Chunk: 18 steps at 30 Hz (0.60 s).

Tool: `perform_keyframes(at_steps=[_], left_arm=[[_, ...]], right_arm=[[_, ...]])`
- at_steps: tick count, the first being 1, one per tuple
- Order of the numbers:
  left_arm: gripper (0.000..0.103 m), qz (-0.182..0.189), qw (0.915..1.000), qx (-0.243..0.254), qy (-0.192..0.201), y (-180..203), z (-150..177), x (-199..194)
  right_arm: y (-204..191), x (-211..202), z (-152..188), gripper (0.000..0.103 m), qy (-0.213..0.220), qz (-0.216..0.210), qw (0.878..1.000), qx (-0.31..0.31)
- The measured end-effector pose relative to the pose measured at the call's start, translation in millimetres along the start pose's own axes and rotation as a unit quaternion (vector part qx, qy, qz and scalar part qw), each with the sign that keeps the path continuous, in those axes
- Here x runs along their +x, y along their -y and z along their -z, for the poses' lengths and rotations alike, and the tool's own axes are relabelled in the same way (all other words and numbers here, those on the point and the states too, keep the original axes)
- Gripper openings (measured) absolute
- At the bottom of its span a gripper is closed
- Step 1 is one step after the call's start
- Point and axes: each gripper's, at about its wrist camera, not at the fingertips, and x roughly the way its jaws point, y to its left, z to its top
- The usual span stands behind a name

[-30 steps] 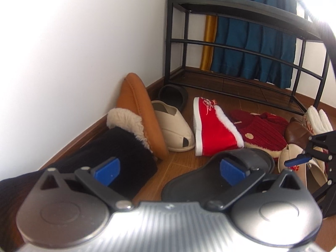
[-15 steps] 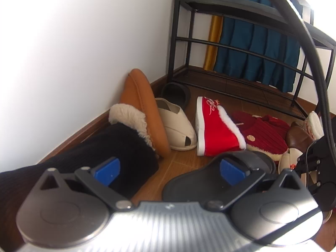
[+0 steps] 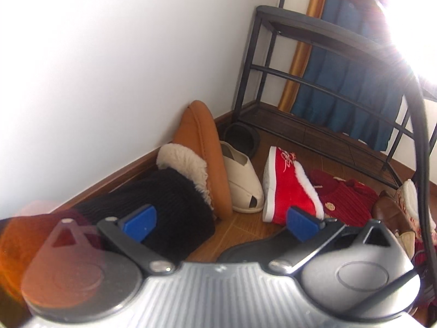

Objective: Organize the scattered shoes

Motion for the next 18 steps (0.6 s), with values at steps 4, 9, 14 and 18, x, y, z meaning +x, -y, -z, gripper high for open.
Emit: perform_keyframes(at_steps=[4,9,14,18], left_arm=[[0.103,0.011,0.9999,-0.006,0.003,-2,0,-1],[0.103,0.026,0.9996,-0.015,0.003,-6,-1,-2],[0.103,0.03,0.9993,-0.019,0.005,-10,-1,-5],[0.103,0.027,0.9993,-0.024,0.007,-11,0,-7]], right_arm=[[23,-12,33,0.015,0.005,-0.02,0.986,0.167],[20,-28,69,0.013,0.027,-0.043,0.959,0.279],[-14,-49,59,0.076,0.051,0.026,0.989,0.135],[-45,-60,45,0.095,0.118,0.09,0.984,-0.093]])
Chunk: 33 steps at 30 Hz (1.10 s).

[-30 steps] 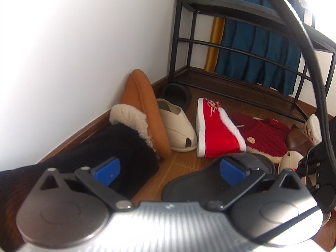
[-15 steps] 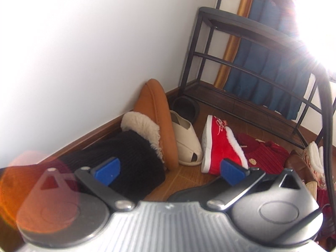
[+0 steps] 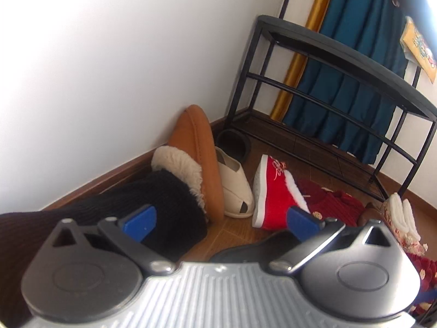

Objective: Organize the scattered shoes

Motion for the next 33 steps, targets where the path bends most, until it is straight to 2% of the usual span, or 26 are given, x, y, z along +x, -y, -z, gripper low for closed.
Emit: perform_keyframes(at_steps=[2,3,7,11,12,13,14,15,16,18,21,25,29,31,33], left_arm=[[0.103,-0.002,1.0,0.001,0.001,1,0,-1],[0.103,-0.003,1.0,0.003,0.002,2,1,-2],[0.103,-0.008,0.9998,0.018,0.001,4,4,-1],[0.103,-0.018,0.9996,0.02,-0.005,3,5,3],[0.103,-0.02,0.9996,0.019,-0.006,3,5,5],[0.103,-0.021,0.9996,0.02,-0.007,3,5,5],[0.103,-0.021,0.9995,0.021,-0.009,4,6,6],[0.103,-0.02,0.9995,0.022,-0.009,4,6,6],[0.103,-0.02,0.9995,0.023,-0.009,5,7,6],[0.103,-0.019,0.9994,0.029,-0.009,7,7,6],[0.103,-0.018,0.9993,0.031,-0.006,8,7,6],[0.103,-0.016,0.9993,0.034,-0.005,10,7,5],[0.103,-0.01,0.9993,0.037,0.0,13,7,3],[0.103,-0.006,0.9992,0.039,0.002,16,7,1],[0.103,-0.002,0.9991,0.041,0.002,18,8,1]], right_arm=[[-9,3,-8,0.095,0.025,0.007,0.995,-0.098],[-12,9,-13,0.092,0.03,0.008,0.992,-0.124],[-13,37,-32,0.069,0.027,-0.015,0.99,-0.139],[-21,55,-37,0.066,0.004,-0.049,0.987,-0.155],[-22,58,-36,0.06,-0.001,-0.058,0.986,-0.157],[-23,60,-35,0.039,-0.006,-0.064,0.985,-0.159],[-23,62,-34,0.027,-0.01,-0.071,0.985,-0.156],[-23,62,-34,0.017,-0.011,-0.078,0.986,-0.147],[-22,63,-34,0.013,-0.012,-0.086,0.987,-0.137],[-17,64,-34,0.011,-0.016,-0.096,0.99,-0.102],[-2,64,-32,0.011,-0.02,-0.104,0.994,-0.004],[16,63,-23,0.011,-0.029,-0.083,0.991,0.104],[44,61,-2,0.011,-0.039,-0.061,0.968,0.239],[57,60,12,0.011,-0.039,-0.051,0.952,0.298],[70,58,29,0.011,-0.038,-0.044,0.931,0.36]])
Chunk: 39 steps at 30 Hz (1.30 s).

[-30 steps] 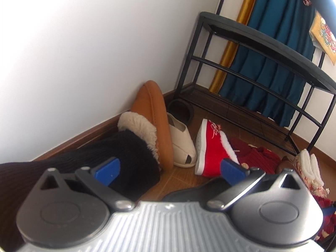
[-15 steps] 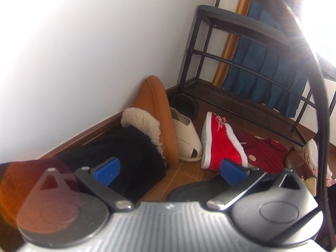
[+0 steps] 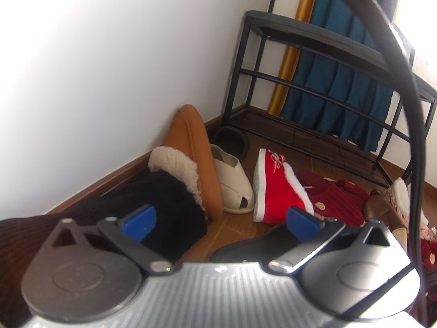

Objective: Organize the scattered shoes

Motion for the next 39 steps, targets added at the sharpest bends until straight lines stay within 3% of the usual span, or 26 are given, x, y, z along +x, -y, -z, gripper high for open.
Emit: perform_keyframes(at_steps=[5,16,24,32,35,36,37,39], left_arm=[[0.103,0.003,1.0,0.005,-0.006,4,3,4],[0.103,-0.015,0.9998,-0.006,0.01,-4,-10,0],[0.103,-0.019,0.9998,0.002,0.006,-1,-9,0],[0.103,-0.017,0.9997,0.014,0.009,5,-9,-3],[0.103,-0.018,0.9996,0.017,0.011,5,-9,-4],[0.103,-0.019,0.9996,0.016,0.011,5,-9,-4],[0.103,-0.019,0.9996,0.016,0.011,5,-9,-5],[0.103,-0.018,0.9997,0.014,0.011,5,-10,-5]], right_arm=[[13,-1,7,0.011,0.019,0.005,0.999,0.034],[-4,14,-14,0.011,0.078,0.021,0.997,-0.005],[-9,18,-14,0.011,0.096,0.032,0.994,-0.028],[-6,18,-12,0.012,0.103,0.028,0.994,0.009],[-5,17,-12,0.026,0.099,0.024,0.995,0.003],[-4,15,-12,0.049,0.099,0.024,0.995,0.001],[-3,13,-11,0.08,0.102,0.026,0.994,0.001],[-4,5,-9,0.097,0.119,0.03,0.992,-0.012]])
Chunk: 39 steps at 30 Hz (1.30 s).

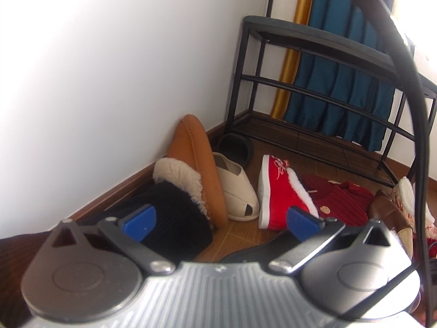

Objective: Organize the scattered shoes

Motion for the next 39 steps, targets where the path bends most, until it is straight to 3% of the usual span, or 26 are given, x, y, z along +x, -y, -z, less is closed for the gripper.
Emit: perform_keyframes(at_steps=[6,10,13,18,25,39], left_arm=[[0.103,0.005,1.0,0.001,0.006,2,-3,-3],[0.103,0.012,0.9999,-0.008,0.005,3,-5,-4],[0.103,0.019,0.9998,-0.008,0.005,6,-8,-6],[0.103,0.021,0.9997,0.004,0.009,13,-10,-7],[0.103,0.019,0.9991,0.037,0.003,24,-4,-4],[0.103,0.016,0.9931,0.108,-0.043,54,21,39]], right_arm=[[3,-42,-5,0.103,0.055,-0.032,0.998,-0.019],[2,-78,5,0.103,0.13,-0.045,0.99,-0.037],[2,-99,14,0.103,0.189,-0.055,0.98,-0.028],[9,-125,28,0.103,0.304,-0.075,0.95,0.007],[27,-132,32,0.103,0.338,-0.073,0.938,0.028],[55,-139,29,0.103,0.385,-0.015,0.922,0.047]])
